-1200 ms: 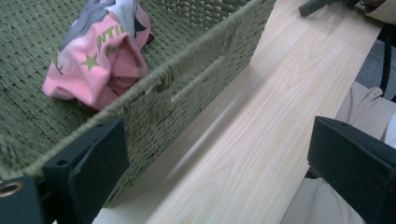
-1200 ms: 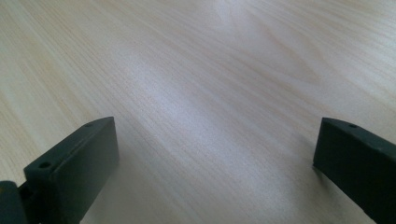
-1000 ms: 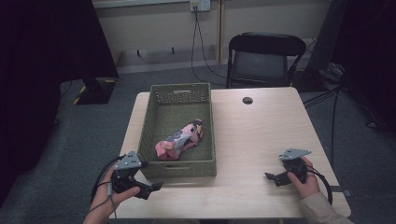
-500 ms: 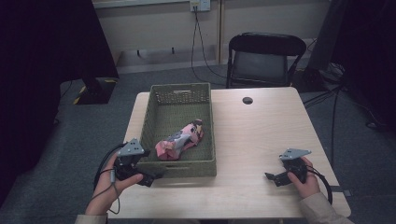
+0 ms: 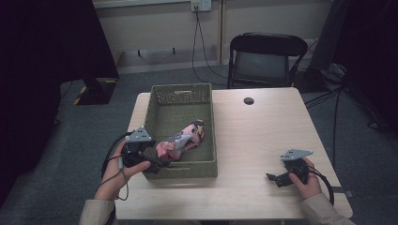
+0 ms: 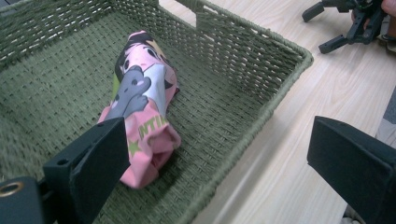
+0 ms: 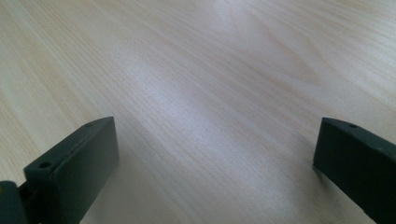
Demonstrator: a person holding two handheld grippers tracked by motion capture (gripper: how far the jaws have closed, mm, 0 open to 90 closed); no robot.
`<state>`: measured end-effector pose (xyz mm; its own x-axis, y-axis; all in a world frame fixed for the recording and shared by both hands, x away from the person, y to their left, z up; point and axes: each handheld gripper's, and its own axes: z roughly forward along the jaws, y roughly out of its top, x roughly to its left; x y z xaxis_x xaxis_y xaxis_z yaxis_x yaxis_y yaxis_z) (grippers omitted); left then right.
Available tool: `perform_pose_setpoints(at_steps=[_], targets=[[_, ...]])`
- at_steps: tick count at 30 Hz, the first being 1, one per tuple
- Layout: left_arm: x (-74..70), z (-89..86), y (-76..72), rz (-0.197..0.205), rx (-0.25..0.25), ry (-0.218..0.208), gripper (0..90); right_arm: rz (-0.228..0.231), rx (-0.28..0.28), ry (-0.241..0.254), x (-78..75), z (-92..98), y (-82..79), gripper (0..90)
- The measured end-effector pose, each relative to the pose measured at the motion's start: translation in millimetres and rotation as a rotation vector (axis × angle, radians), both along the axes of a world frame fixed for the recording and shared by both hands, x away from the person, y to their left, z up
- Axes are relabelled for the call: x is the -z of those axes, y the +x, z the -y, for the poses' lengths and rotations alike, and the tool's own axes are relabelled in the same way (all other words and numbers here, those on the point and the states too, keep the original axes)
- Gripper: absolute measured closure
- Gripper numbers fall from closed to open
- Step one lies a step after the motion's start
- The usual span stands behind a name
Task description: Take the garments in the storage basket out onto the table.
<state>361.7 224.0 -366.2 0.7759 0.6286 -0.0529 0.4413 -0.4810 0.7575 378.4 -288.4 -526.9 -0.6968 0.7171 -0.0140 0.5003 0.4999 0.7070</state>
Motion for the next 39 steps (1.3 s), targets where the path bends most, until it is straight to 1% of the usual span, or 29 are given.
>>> perform_pose_setpoints(at_steps=[3,9,10,12,15,16,17,21,23,28,29,30,34,35,37,38,39], targets=[[-1.5,3.7,4.1,0.001,0.007,-0.002,5.0,0.000,0.000,0.000,0.0,0.0,0.0,0.0],[-4.2,10.4,11.5,0.010,0.008,-0.021,5.0,0.000,0.000,0.000,0.0,0.0,0.0,0.0],[-3.2,13.3,14.1,0.004,0.010,-0.017,5.0,0.000,0.000,0.000,0.0,0.0,0.0,0.0],[-2.9,14.2,15.2,0.005,0.008,-0.014,5.0,0.000,0.000,0.000,0.0,0.0,0.0,0.0],[0.0,19.3,21.9,-0.002,0.002,-0.009,5.0,0.000,0.000,0.000,0.0,0.0,0.0,0.0],[0.0,19.3,21.9,-0.002,0.002,-0.009,4.8,0.000,0.000,0.000,0.0,0.0,0.0,0.0],[1.3,22.0,25.4,-0.004,0.001,-0.007,4.7,0.000,0.000,0.000,0.0,0.0,0.0,0.0],[2.2,25.7,31.3,-0.002,0.002,-0.004,4.7,0.000,0.000,0.000,0.0,0.0,0.0,0.0],[2.3,26.3,32.3,-0.005,0.001,-0.006,4.7,0.000,0.000,0.000,0.0,0.0,0.0,0.0],[2.9,27.8,39.2,-0.005,-0.006,-0.004,4.7,0.000,0.000,0.000,0.0,0.0,0.0,0.0],[3.6,27.9,42.9,-0.003,-0.015,-0.008,4.7,0.000,0.000,0.000,0.0,0.0,0.0,0.0],[3.6,27.9,42.9,-0.003,-0.015,-0.008,4.7,0.000,0.000,0.000,0.0,0.0,0.0,0.0],[5.6,27.3,48.9,-0.013,-0.023,-0.024,4.8,0.000,0.000,0.000,0.0,0.0,0.0,0.0],[7.2,26.8,52.2,-0.020,-0.032,-0.038,4.8,0.000,0.000,0.000,0.0,0.0,0.0,0.0],[7.9,26.4,54.1,-0.024,-0.027,-0.038,4.8,0.000,0.000,0.000,0.0,0.0,0.0,0.0],[9.2,27.1,57.5,-0.028,-0.037,-0.039,4.8,0.000,0.000,0.000,0.0,0.0,0.0,0.0],[9.2,27.1,57.5,-0.028,-0.037,-0.039,4.8,0.000,0.000,0.000,0.0,0.0,0.0,0.0]])
